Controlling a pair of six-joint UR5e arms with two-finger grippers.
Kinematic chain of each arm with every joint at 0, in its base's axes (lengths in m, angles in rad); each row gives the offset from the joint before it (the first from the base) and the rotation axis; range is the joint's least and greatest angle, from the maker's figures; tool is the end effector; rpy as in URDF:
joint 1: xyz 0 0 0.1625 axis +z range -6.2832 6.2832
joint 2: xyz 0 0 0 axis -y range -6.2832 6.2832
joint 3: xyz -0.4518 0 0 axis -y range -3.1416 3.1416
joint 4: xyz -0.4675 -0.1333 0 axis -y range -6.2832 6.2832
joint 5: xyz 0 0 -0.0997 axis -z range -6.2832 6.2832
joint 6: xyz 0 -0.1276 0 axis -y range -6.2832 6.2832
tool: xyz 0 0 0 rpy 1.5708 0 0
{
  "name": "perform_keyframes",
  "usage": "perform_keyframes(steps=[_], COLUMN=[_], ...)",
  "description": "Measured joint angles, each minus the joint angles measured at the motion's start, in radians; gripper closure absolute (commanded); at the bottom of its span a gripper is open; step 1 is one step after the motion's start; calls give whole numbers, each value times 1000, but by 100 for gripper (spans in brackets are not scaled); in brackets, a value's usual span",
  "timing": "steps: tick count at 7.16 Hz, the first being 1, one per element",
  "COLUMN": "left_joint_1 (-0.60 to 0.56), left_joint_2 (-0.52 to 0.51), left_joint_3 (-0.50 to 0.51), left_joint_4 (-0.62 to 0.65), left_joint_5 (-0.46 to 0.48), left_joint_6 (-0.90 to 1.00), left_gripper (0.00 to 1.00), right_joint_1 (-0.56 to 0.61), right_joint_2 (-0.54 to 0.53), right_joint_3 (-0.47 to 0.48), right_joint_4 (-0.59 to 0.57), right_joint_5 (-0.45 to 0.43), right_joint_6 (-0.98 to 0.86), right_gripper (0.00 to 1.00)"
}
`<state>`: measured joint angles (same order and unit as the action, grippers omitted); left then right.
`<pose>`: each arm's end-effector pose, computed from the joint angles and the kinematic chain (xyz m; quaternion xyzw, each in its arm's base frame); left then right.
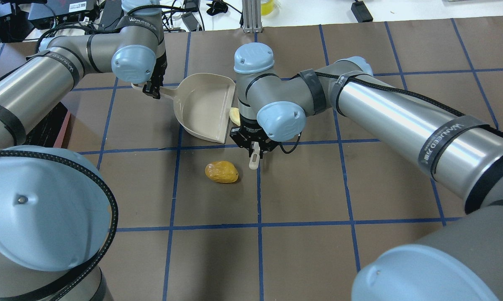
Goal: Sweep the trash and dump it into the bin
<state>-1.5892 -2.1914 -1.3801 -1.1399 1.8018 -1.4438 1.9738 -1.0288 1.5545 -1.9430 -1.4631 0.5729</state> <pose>-0.1186 -0.7855 0.2111 -0.6496 0.7515 -0.0773 0.0855 0.4163 -0.6015 0.1743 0.0886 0.9917 0.0928 0.0115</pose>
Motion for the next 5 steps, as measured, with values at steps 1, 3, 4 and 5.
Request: perform_keyframes(steps=[1, 3, 4, 5], left_joint_1=[0, 0, 0, 0], left_joint_2=[0, -1, -1, -1], left_joint_3=[0, 0, 0, 0], left_joint_4=[1, 2, 2, 3], left_joint_5=[0, 0, -1, -3], left_joint_6=[-2, -8, -10, -11], left_gripper=[100, 100, 100, 100], right_joint_1=[25, 49, 51, 52], right_joint_2=[34, 89, 111, 126], right_joint_3=[-42, -132, -169, -199], right_joint_4=[-21, -30, -30, -28], right_joint_5=[21, 73, 94, 105], right_joint_6=[-34, -166, -217, -250], right_gripper=[95, 95, 95, 94])
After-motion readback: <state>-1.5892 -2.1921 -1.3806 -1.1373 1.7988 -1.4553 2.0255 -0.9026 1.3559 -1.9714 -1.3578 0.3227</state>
